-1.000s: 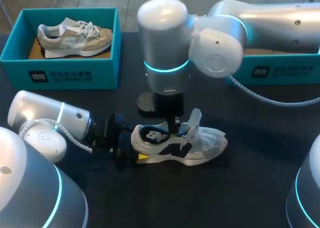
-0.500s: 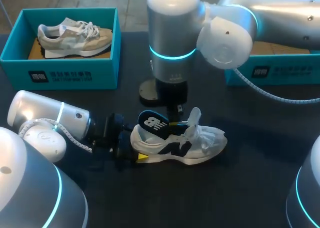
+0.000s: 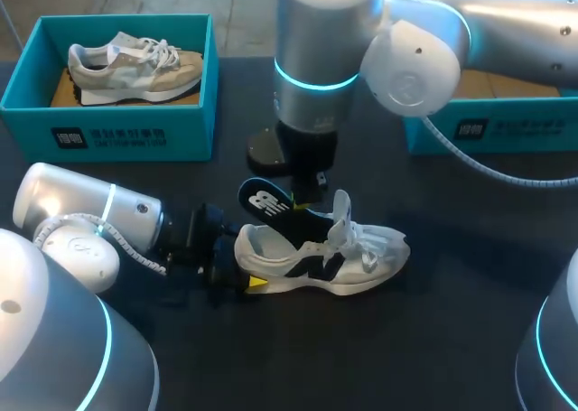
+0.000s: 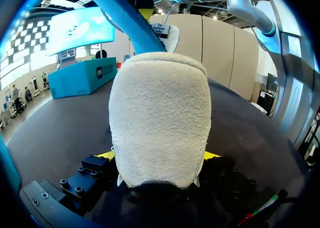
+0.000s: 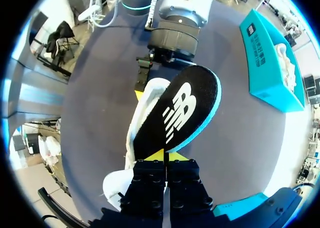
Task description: Take the shoe out of the shoebox, open the shoe tongue, remove and reinsert the insole, then place the shoe into the shoebox
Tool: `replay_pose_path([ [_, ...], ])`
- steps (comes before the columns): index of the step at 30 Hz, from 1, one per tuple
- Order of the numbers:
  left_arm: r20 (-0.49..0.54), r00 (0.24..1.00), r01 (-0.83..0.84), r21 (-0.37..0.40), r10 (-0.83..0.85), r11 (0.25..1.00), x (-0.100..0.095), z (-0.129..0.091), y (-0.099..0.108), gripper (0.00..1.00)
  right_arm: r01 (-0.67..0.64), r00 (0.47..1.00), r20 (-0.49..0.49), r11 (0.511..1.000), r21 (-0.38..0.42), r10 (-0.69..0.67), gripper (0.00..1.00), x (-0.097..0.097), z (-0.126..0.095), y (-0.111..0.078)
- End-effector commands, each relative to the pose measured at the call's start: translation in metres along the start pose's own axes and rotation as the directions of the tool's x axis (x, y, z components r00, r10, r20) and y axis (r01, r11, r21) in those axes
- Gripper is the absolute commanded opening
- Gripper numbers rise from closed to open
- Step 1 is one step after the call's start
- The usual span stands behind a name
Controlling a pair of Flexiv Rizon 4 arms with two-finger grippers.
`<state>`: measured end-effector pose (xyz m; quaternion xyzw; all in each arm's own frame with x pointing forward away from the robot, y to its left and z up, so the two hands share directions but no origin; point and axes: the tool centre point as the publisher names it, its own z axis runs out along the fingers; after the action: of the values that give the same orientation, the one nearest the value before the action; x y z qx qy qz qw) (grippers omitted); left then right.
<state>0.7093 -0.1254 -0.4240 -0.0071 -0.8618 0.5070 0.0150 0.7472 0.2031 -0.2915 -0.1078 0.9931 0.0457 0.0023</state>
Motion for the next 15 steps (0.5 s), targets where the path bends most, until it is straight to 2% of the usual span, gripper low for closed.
replay_pose_path([
  [1,0.0,1.0,0.0,-0.004,0.0,1.0,0.0001,0.0009,0.0013,0.0,0.004,1.0,-0.011,1.0,-0.021,-0.004,0.0,-0.005,0.0042,0.0017],
  [8,0.0,1.0,0.0,-0.004,0.0,1.0,0.0001,0.0009,0.0013,0.0,-0.005,1.0,-0.028,0.998,-0.058,0.003,0.0,-0.0071,0.0065,0.0057],
  [9,0.0,1.0,0.0,-0.004,0.0,1.0,0.0001,0.0009,0.0013,0.0,-0.005,1.0,-0.029,0.998,-0.06,0.003,0.15,-0.0072,0.0063,0.006],
  [10,0.0,1.0,0.0,-0.004,0.0,1.0,0.0001,0.0009,0.0013,0.0,-0.015,0.999,-0.04,0.997,-0.069,0.012,0.55,-0.007,0.0057,0.0066],
  [11,0.0,1.0,0.0,-0.004,0.0,1.0,0.0001,0.0009,0.0013,0.0,-0.031,0.999,-0.046,0.997,-0.069,0.028,1.0,-0.0068,0.0052,0.0068],
  [15,0.0,1.0,0.0,-0.004,0.0,1.0,0.0001,0.0009,0.0013,0.0,-0.052,0.998,-0.04,0.994,-0.096,0.048,1.0,-0.007,0.0011,0.0091],
])
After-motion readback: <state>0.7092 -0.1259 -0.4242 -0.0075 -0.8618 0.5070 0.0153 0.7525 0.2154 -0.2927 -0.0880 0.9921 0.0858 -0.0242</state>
